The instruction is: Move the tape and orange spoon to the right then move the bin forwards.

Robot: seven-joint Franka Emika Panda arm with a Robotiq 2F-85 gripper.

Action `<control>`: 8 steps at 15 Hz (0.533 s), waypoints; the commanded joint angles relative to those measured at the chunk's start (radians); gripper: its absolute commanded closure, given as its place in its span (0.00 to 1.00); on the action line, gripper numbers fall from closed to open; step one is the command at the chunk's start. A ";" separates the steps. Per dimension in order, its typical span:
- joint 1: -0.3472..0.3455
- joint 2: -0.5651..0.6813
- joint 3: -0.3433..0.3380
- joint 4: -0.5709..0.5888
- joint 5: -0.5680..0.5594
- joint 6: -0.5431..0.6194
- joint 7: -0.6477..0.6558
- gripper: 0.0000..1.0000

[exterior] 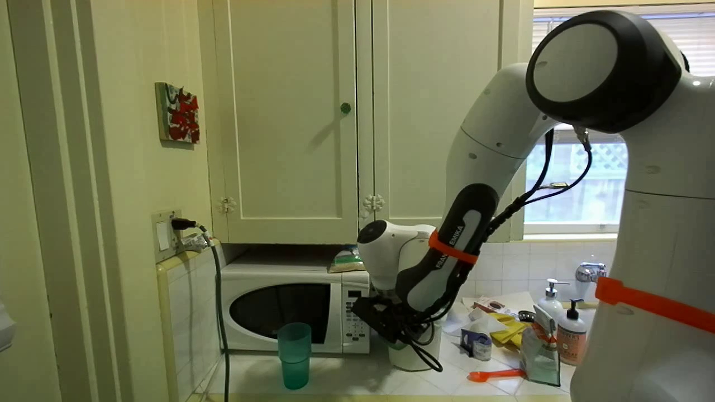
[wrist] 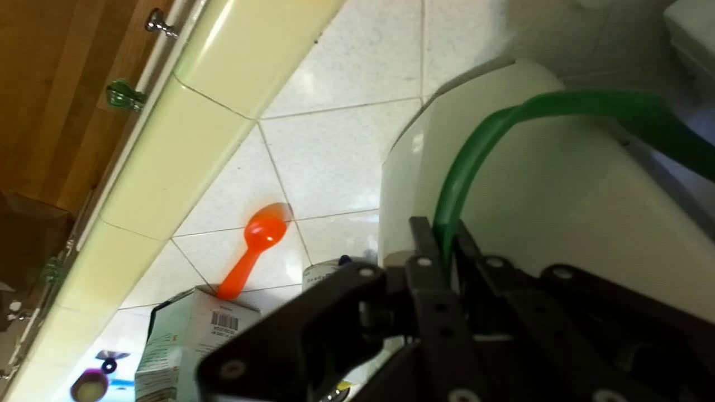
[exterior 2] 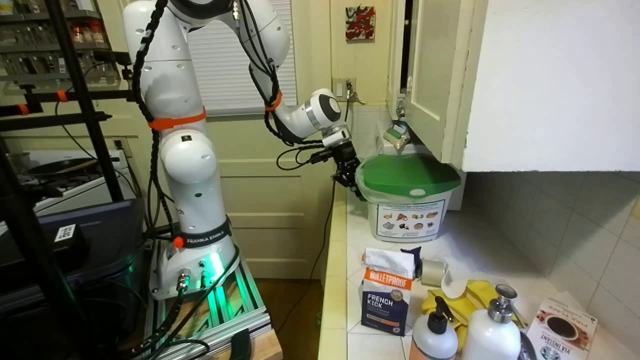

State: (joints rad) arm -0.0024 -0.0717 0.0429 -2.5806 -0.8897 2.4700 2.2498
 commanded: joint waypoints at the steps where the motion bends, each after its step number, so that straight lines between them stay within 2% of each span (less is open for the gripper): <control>1: 0.039 -0.064 0.022 -0.033 0.157 -0.068 -0.125 0.98; 3: 0.046 -0.076 0.029 -0.032 0.228 -0.100 -0.177 0.98; 8: 0.048 -0.108 0.045 -0.039 0.317 -0.131 -0.261 0.98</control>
State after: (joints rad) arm 0.0331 -0.1366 0.0738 -2.5948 -0.6375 2.3565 2.0665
